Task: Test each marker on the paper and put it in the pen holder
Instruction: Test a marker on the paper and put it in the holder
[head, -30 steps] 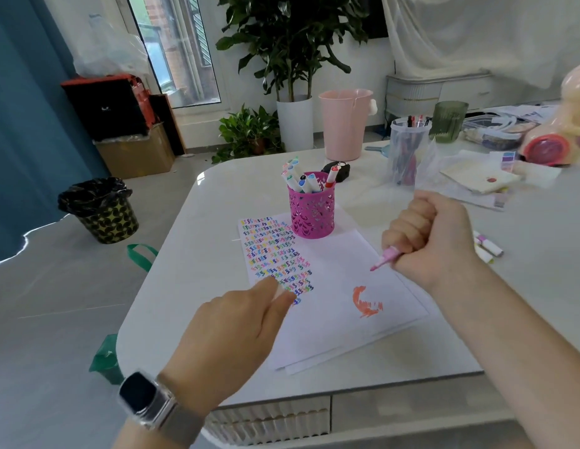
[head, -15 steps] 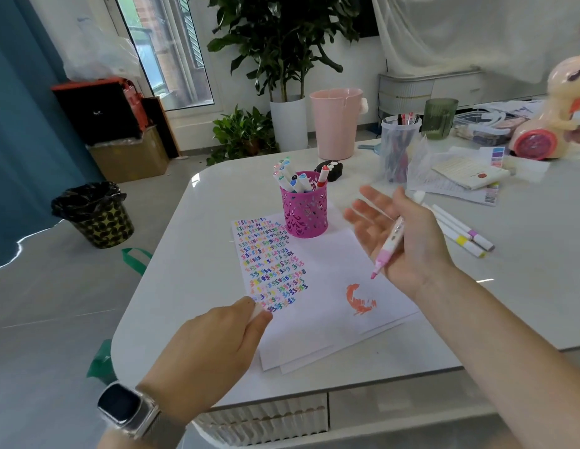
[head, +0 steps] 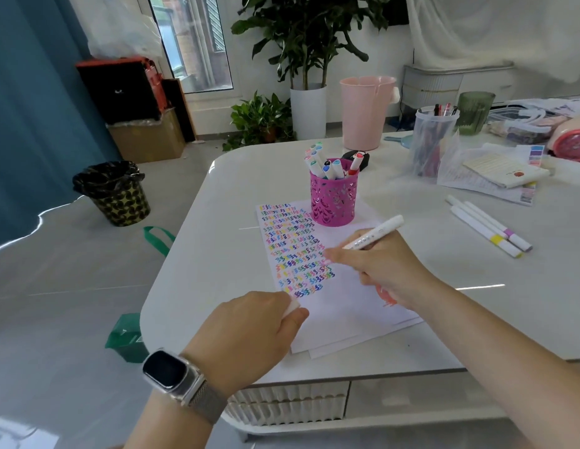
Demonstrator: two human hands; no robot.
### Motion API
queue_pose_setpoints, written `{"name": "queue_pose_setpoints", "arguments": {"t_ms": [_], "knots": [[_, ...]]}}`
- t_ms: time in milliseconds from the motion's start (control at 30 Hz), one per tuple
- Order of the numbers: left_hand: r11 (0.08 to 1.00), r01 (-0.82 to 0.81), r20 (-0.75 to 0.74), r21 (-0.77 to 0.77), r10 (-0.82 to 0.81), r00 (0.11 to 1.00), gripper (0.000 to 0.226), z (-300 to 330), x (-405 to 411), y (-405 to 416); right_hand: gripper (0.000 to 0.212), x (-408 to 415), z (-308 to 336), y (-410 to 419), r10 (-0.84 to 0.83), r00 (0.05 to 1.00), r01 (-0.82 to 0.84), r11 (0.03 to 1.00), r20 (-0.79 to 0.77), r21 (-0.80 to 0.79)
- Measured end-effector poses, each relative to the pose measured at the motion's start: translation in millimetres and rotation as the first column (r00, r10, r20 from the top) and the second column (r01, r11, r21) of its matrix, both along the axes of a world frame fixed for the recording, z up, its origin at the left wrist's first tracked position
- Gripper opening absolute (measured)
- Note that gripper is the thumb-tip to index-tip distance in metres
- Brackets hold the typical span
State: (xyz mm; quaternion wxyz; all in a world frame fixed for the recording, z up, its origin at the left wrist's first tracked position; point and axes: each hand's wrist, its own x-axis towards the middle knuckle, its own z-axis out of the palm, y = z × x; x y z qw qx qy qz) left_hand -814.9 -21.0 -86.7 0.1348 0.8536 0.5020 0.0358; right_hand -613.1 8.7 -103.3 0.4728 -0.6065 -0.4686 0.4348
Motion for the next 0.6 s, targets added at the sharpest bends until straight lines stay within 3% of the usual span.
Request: {"name": "queue_pose_setpoints", "arguments": {"t_ms": [100, 300, 600], "knots": [[1.000, -0.006, -0.005, -0.027, 0.006, 1.000, 0.042, -1, -2, 1, 0.035, -8, -14, 2, -0.033, 0.983, 0.031, 0.999, 0.181, 0.016], [0.997, -0.037, -0.059, -0.064, 0.033, 0.998, 0.043, -10, -7, 6, 0.039, -13, -24, 6, -0.133, 0.980, 0.115, 0.985, 0.147, 0.126], [0.979, -0.103, -0.027, -0.177, 0.099, 0.995, 0.039, -15, -2, 6, 0.029, -13, -26, 6, -0.080, 0.978, 0.055, 0.990, 0.194, 0.128]]}}
